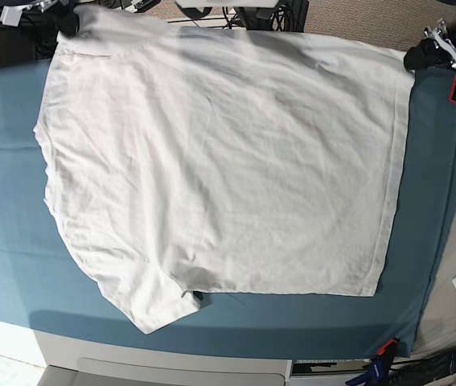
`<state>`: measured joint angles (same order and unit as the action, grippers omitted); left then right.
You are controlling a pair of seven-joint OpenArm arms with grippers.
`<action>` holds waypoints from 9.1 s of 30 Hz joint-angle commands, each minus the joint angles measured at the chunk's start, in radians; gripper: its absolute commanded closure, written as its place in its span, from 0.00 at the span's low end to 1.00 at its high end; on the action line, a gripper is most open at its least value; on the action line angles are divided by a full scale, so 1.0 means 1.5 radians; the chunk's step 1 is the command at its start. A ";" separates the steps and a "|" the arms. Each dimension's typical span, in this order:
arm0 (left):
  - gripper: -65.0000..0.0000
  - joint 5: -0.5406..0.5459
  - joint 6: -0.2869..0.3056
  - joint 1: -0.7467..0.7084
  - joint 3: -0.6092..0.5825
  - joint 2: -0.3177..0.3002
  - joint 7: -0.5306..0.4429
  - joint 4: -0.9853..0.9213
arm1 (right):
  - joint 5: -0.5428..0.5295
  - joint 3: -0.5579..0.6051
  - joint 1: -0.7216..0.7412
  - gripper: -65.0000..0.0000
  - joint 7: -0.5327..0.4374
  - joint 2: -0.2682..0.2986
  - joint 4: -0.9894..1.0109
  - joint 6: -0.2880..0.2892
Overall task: Fold the T-shirt properly
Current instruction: 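Lift and pull the shirt edge with both grippers to straighten it, then fold the shirt's shoulder edge over with both grippers, then release, then regrasp the folded shirt edge with both grippers, then pull the shirt edge with both grippers, then release and withdraw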
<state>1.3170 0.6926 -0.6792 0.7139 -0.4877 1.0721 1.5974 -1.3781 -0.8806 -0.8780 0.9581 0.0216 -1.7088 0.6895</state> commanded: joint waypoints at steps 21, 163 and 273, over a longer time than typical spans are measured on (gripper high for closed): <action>1.00 -0.112 0.004 0.110 0.007 -0.011 -0.069 0.016 | 0.230 0.112 0.287 1.00 -0.094 0.028 -0.008 0.006; 0.47 -0.400 -0.150 0.294 -0.129 -0.079 -0.211 0.016 | 0.116 -0.016 0.386 0.57 0.009 0.063 0.163 0.006; 1.00 -0.192 -0.130 0.061 -0.015 -0.018 -0.038 0.017 | 0.108 -0.099 0.194 1.00 0.008 0.076 0.161 0.006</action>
<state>1.0328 0.5076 -0.5713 0.6807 -0.4961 1.0058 1.6150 -1.2030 -1.0119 -0.5739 0.9985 0.1162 -1.4528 0.7006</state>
